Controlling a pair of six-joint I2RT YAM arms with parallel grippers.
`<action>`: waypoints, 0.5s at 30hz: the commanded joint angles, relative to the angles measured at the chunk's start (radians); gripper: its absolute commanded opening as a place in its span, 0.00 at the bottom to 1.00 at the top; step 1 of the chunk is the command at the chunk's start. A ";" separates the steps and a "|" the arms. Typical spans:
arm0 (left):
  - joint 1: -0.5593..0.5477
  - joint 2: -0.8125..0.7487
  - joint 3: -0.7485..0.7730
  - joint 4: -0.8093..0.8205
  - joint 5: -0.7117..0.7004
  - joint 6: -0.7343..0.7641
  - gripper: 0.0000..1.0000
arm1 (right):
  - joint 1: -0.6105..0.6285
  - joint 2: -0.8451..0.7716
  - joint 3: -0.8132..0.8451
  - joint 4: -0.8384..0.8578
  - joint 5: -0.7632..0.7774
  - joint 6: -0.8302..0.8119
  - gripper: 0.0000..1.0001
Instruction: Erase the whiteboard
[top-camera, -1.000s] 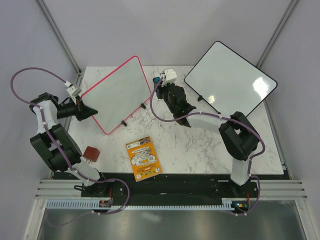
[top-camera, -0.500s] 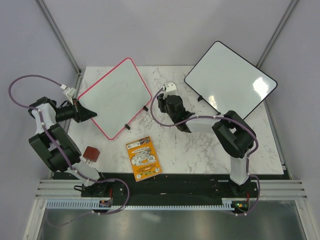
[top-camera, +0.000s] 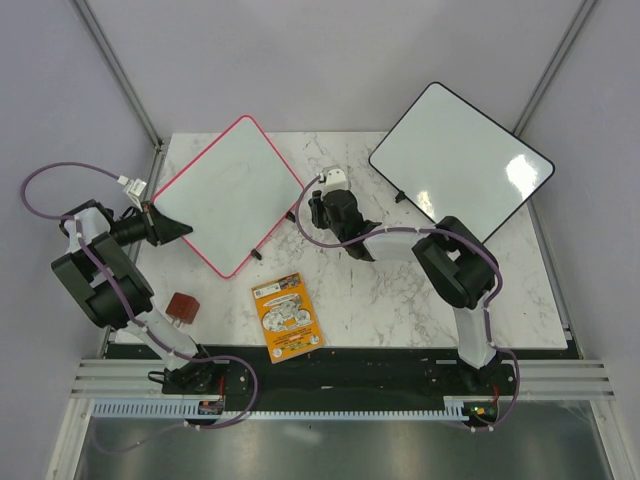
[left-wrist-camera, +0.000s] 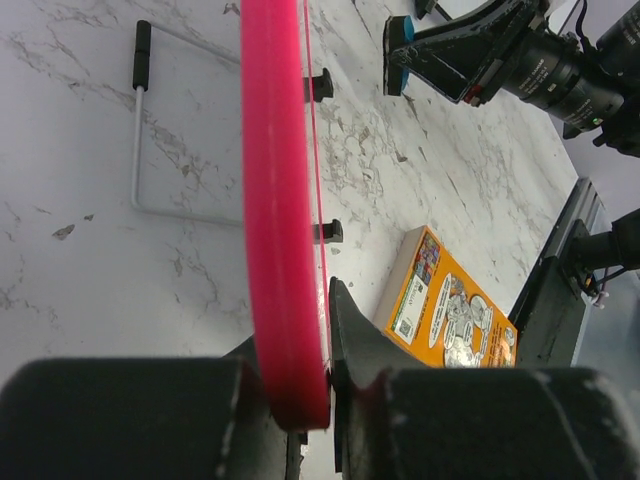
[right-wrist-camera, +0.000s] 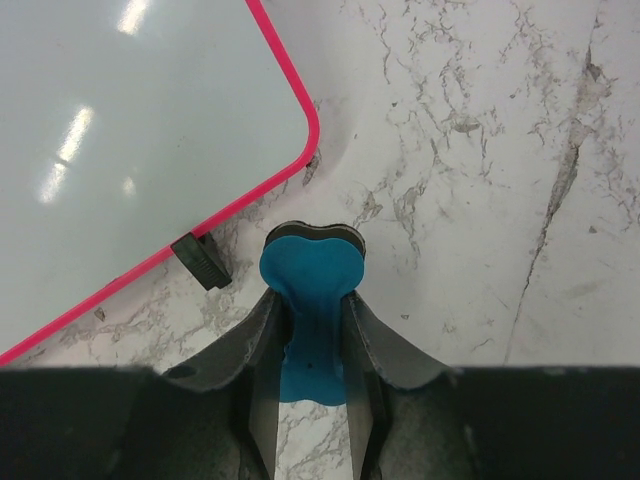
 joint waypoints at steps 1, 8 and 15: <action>-0.005 0.013 0.014 0.034 0.024 0.009 0.14 | -0.001 0.016 0.038 -0.006 -0.019 0.028 0.34; -0.004 0.031 -0.002 0.097 -0.019 -0.034 0.33 | -0.016 0.042 0.061 -0.023 -0.059 0.056 0.41; -0.002 0.041 -0.008 0.152 -0.042 -0.068 0.47 | -0.028 0.065 0.087 -0.056 -0.097 0.074 0.43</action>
